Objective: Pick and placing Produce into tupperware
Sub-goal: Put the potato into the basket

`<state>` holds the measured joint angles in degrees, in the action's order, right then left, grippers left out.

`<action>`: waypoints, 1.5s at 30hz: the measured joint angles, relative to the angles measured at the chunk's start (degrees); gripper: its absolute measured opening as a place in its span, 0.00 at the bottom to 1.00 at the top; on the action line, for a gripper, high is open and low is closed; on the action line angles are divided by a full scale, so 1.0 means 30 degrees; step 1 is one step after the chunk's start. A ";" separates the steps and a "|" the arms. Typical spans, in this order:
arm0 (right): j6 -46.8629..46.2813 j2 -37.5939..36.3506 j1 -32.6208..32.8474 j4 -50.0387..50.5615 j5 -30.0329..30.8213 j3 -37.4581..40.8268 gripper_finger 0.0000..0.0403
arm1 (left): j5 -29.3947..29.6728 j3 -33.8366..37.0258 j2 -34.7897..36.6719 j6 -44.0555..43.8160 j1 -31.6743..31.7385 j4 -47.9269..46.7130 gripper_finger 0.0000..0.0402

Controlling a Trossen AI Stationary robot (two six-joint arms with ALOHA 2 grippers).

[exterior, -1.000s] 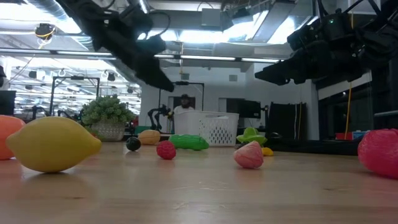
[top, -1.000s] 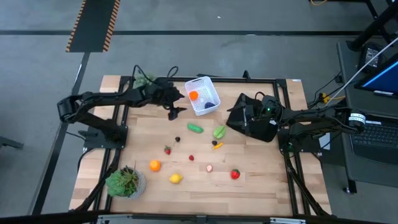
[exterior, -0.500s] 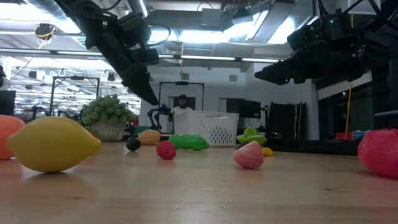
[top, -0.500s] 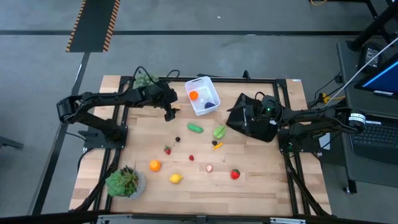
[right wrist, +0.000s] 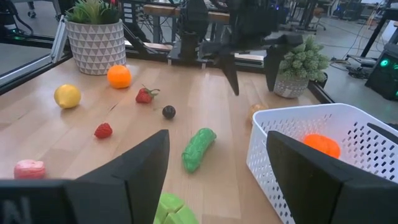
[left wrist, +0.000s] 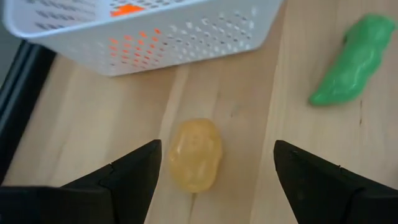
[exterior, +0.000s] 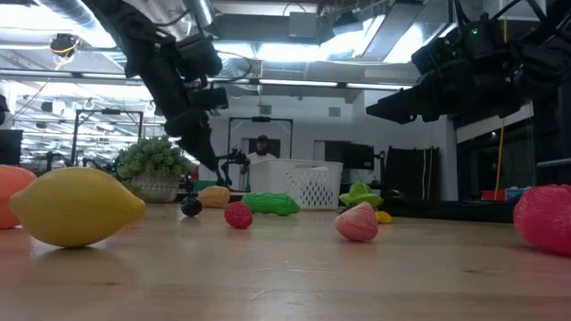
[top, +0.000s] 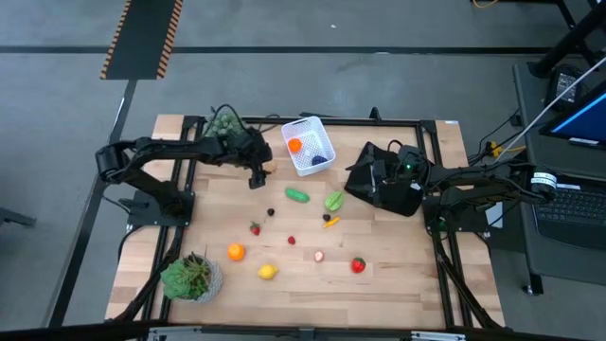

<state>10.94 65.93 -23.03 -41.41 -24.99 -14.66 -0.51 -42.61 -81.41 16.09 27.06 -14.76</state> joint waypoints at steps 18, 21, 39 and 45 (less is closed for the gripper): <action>0.0012 0.0000 0.0000 -0.0015 -0.0002 0.0000 0.67 | 0.1396 -0.0036 -0.2995 0.1351 0.0003 0.1396 0.75; 0.0015 0.0000 0.0000 -0.0022 -0.0007 0.0000 0.67 | 0.1389 -0.0036 -0.2993 0.1366 0.0003 0.1486 0.75; 0.0015 0.0004 0.0007 -0.0262 -0.0007 0.0000 0.67 | 0.1346 -0.0109 -0.4228 0.3447 0.0010 0.1755 0.75; 0.0015 0.0000 0.0007 -0.0269 -0.0007 0.0000 0.67 | 0.1659 -0.0293 -0.4517 0.3474 -0.0019 0.1705 0.74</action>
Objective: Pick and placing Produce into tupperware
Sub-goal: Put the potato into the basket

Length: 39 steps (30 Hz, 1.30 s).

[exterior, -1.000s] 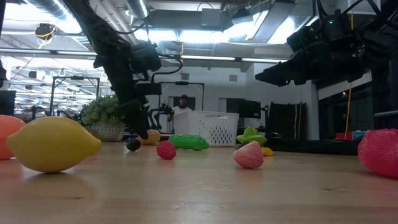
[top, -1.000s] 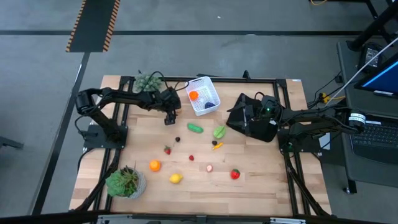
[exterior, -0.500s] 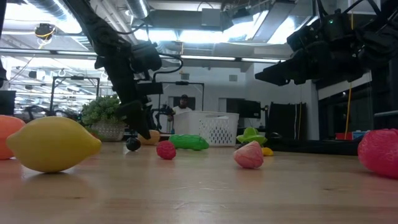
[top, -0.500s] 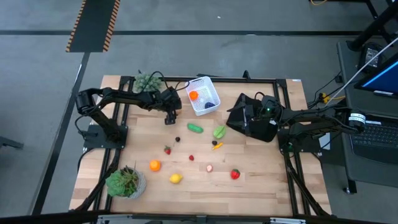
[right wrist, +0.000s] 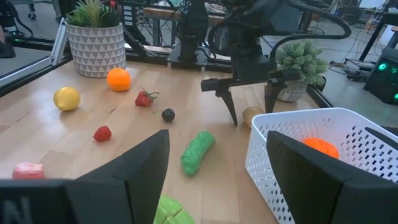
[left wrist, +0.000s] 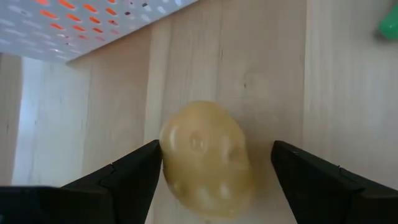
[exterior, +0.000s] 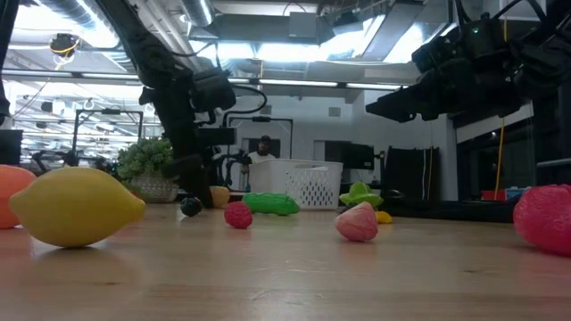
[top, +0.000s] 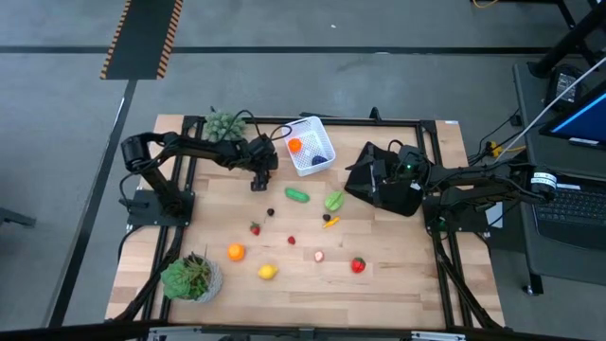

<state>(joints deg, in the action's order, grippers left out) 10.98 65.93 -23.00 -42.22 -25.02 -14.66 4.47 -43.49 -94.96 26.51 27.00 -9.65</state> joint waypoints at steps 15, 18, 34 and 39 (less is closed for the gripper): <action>0.0000 0.0003 -0.0003 0.0021 0.0000 0.0000 0.67 | 0.0189 -0.0588 -0.0115 -0.0217 0.0007 -0.0606 0.64; 0.0000 0.0000 0.0000 0.0021 0.0000 0.0000 0.67 | 0.0187 -0.0596 -0.0115 -0.0207 0.0007 -0.0683 0.62; 0.0000 0.0000 -0.0005 0.0034 0.0007 0.0000 0.67 | 0.1995 -0.0603 -0.0093 -0.0804 0.0036 -0.1196 0.46; 0.0000 0.0000 0.0000 0.0036 0.0007 0.0000 0.67 | 0.1996 -0.0596 -0.0044 -0.1351 0.0036 -0.1217 0.46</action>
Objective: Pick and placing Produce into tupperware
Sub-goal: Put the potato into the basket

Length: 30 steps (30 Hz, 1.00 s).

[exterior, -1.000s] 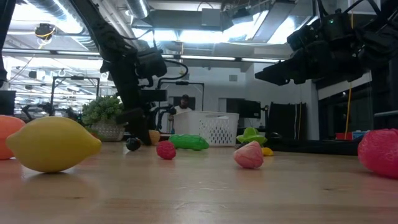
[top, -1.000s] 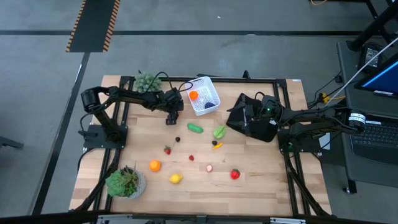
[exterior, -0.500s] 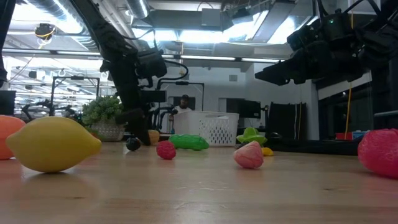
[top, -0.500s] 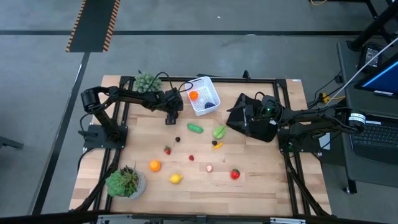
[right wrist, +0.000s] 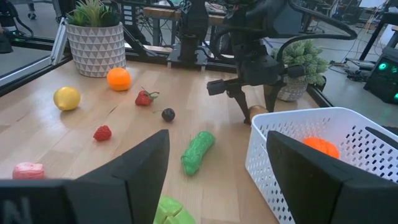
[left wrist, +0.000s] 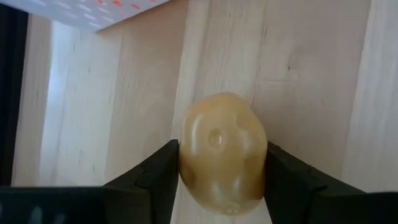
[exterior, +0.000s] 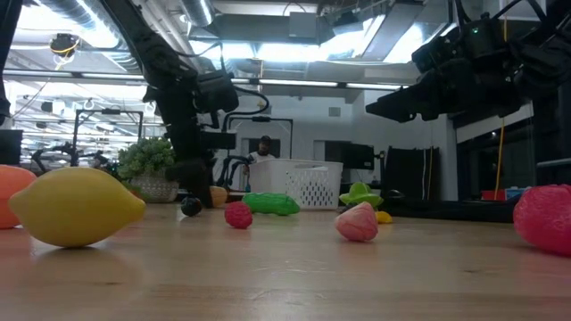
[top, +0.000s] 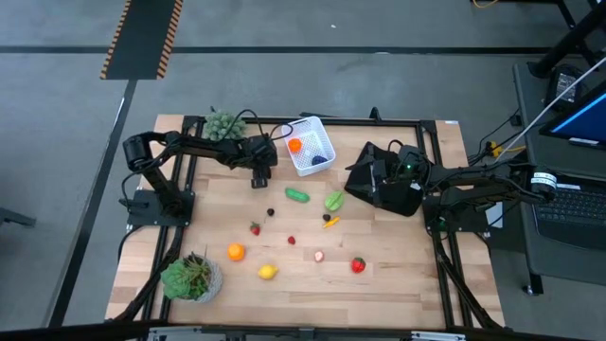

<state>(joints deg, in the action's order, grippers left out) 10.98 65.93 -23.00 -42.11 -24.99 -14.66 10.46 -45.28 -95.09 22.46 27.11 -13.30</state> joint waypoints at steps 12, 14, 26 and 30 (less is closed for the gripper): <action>0.0000 0.0000 0.0000 0.0007 0.0000 0.0000 0.67 | -0.2046 0.0073 0.2067 -0.0929 0.0007 0.0214 0.46; -0.0003 0.0000 -0.0001 0.0007 0.0000 0.0000 0.67 | -0.2608 0.0071 0.2842 -0.0961 0.0000 0.0262 0.46; 0.0000 0.0000 0.0000 -0.0022 -0.0007 0.0000 0.67 | -0.7392 0.0037 0.7716 -0.1956 0.0449 0.2328 0.46; 0.0000 0.0003 0.0000 -0.0091 -0.0007 0.0000 0.67 | -0.9969 0.0030 0.8156 -0.2502 0.0892 0.3921 0.46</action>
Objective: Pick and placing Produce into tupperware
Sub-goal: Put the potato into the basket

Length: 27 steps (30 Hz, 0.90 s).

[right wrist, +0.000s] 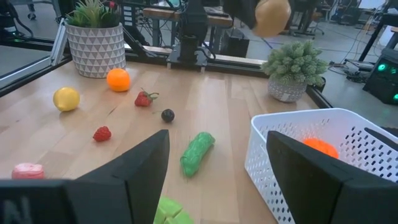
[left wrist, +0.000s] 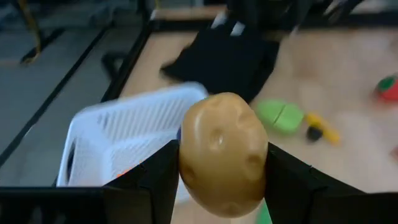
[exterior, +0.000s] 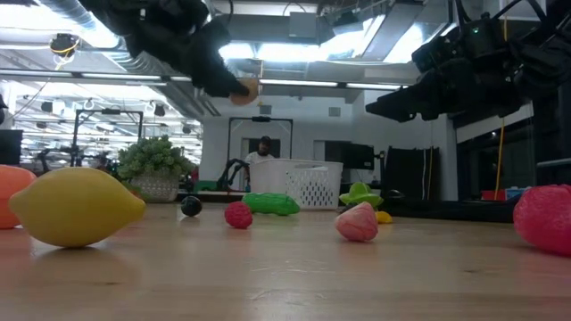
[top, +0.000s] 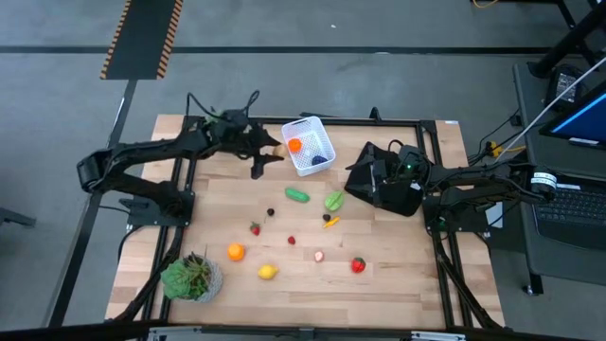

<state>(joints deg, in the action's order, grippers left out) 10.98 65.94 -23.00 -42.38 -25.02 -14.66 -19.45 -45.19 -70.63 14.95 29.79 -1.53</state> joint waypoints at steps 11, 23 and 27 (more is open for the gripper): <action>-0.0051 -0.0002 0.0000 -0.0050 -0.0001 0.0000 0.67 | -0.0619 0.2273 -0.1142 -0.1319 -0.0215 0.7285 0.46; -0.0015 -0.0003 0.0000 -0.0053 -0.0007 0.0000 0.67 | -0.0574 0.3577 -0.3169 -0.2019 -0.0484 1.1628 0.45; -0.0015 -0.0004 0.0000 -0.0055 0.0000 0.0000 0.67 | -0.0381 0.3555 -0.4229 -0.2327 -0.0476 1.3528 0.46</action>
<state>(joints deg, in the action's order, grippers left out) 10.94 65.93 -23.00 -42.54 -25.02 -14.66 -20.59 -34.52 -83.31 7.97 28.36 39.05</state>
